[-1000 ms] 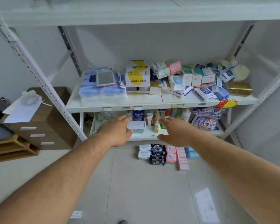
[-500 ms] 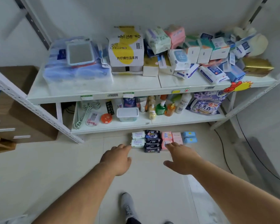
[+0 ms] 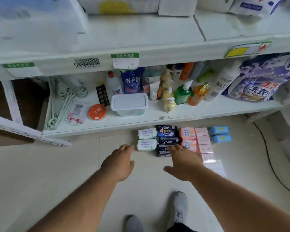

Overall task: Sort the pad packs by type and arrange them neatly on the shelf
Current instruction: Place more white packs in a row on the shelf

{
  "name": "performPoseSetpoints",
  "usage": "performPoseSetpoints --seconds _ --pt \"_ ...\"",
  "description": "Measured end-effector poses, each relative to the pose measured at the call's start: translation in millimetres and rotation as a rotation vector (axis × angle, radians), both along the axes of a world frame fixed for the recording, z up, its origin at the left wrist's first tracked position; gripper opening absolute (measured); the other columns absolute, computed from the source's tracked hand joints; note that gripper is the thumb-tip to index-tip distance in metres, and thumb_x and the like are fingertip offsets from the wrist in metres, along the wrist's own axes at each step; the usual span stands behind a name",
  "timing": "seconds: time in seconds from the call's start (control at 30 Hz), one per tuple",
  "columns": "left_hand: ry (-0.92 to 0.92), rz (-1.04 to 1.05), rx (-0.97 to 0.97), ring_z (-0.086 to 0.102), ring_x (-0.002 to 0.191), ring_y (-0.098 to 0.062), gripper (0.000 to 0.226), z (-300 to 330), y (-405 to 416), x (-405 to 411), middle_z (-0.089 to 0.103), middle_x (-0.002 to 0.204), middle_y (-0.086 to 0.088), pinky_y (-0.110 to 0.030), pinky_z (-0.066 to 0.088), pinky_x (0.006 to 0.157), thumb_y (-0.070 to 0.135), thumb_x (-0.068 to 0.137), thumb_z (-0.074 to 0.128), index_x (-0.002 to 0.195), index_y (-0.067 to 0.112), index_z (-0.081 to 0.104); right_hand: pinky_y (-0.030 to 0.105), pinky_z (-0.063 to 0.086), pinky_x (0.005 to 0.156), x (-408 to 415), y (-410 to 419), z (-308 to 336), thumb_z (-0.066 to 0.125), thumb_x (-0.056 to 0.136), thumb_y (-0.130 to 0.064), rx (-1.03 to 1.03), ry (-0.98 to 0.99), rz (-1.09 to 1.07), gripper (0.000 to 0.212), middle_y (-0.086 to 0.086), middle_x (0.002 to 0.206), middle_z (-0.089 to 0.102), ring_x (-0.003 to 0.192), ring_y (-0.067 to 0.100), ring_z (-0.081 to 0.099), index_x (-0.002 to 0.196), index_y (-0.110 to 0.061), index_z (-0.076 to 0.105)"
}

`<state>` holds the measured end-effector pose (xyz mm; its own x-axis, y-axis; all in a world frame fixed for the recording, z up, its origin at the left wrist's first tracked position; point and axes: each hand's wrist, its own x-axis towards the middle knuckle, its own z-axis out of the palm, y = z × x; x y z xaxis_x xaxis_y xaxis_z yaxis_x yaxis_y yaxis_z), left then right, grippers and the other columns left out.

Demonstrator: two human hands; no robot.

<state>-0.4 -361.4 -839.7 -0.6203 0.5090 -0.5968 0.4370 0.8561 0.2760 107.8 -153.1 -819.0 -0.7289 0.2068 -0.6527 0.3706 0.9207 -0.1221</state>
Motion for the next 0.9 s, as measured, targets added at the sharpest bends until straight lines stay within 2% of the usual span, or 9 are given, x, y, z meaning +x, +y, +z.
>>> performPoseSetpoints --seconds 0.3,0.47,0.63,0.77,0.9 --pt "0.034 0.0 0.068 0.032 0.142 -0.02 0.069 -226 57 -82 0.016 0.162 0.008 -0.034 0.035 0.111 0.029 0.095 0.055 0.155 0.03 0.02 0.045 0.031 0.117 -63 31 -238 0.063 0.088 -0.055 0.007 0.108 0.025 0.085 0.005 0.157 0.034 0.144 0.029 0.031 0.155 -0.018 0.026" --pt "0.099 -0.023 0.129 0.035 0.14 -0.022 0.07 -324 89 -120 0.015 0.163 0.009 -0.034 0.033 0.114 0.026 0.091 0.061 0.153 0.032 0.026 0.044 0.037 0.108 -94 45 -339 0.064 0.087 -0.053 0.022 0.143 0.074 0.076 0.007 0.144 0.043 0.134 0.03 0.039 0.147 -0.016 0.036" --pt "0.115 -0.082 0.098 0.033 0.142 -0.022 0.072 -386 102 -145 0.014 0.163 0.007 -0.034 0.032 0.115 0.033 0.091 0.064 0.153 0.035 0.026 0.044 0.037 0.106 -115 46 -396 0.063 0.086 -0.057 0.072 0.144 0.153 0.075 0.007 0.14 0.046 0.13 0.03 0.042 0.143 -0.015 0.039" --pt "0.107 -0.107 0.1 0.038 0.137 -0.019 0.069 -408 103 -156 0.026 0.157 0.011 -0.034 0.036 0.111 0.036 0.088 0.067 0.149 0.037 0.033 0.044 0.033 0.108 -121 46 -414 0.063 0.087 -0.056 0.118 0.148 0.197 0.074 0.009 0.14 0.047 0.129 0.031 0.042 0.143 -0.013 0.04" --pt "0.098 -0.083 0.152 0.047 0.126 -0.014 0.068 -419 105 -162 0.039 0.146 0.016 -0.036 0.044 0.102 0.038 0.082 0.071 0.141 0.039 0.038 0.053 0.016 0.12 -123 44 -425 0.059 0.09 -0.054 0.155 0.161 0.227 0.071 0.011 0.142 0.046 0.133 0.033 0.039 0.143 -0.012 0.039"
